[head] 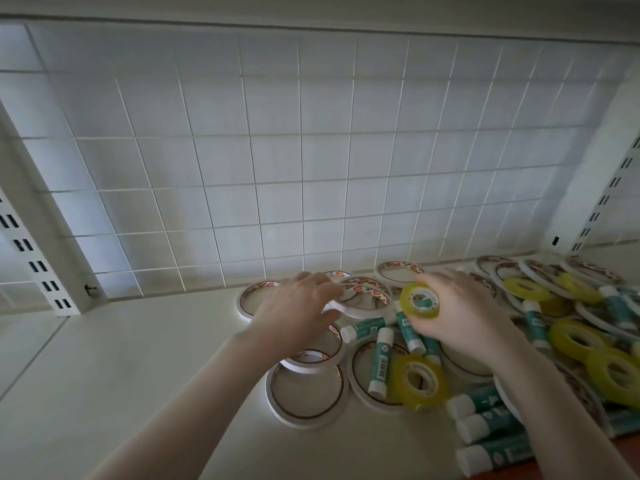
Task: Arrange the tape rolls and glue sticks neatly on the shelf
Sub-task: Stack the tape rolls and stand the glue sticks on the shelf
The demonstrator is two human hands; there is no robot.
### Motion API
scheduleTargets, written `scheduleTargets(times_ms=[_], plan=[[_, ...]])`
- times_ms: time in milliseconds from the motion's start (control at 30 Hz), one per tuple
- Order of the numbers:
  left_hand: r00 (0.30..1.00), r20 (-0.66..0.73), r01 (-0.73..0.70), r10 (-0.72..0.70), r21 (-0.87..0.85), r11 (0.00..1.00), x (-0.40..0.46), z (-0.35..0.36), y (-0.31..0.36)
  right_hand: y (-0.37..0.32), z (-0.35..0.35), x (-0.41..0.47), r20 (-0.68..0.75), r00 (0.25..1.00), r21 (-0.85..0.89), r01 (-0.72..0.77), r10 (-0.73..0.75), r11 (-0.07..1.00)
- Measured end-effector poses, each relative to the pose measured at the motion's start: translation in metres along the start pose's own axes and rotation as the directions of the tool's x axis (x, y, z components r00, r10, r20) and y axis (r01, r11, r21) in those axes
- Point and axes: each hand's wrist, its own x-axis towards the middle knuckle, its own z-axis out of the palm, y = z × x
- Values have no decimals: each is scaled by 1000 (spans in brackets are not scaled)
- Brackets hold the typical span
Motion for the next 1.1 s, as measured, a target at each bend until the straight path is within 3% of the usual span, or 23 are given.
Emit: scheduleTargets(times_ms=[167,300,467,800,1100], plan=[[993,-2,-116,116,-8,993,10,20,3,-3,5,-22,-10,1000,24,-3,3,1000],[978,-84,-191,191,12,982,10,22,3,-3,8,-32,-38,999,34,29,-28,999],[969,-140,-209,204,-23,978,3,11,4,-1,7,-39,-102,993,71,68,-61,995],[970,-244,-14,15,7,1000,-76,-22,-16,-31,22,-44,-186,978,216,133,-93,967],[913,-362,216,-188,38,976,-189,-66,-66,-145,37,-53,-110,967,281,253,-231,926]])
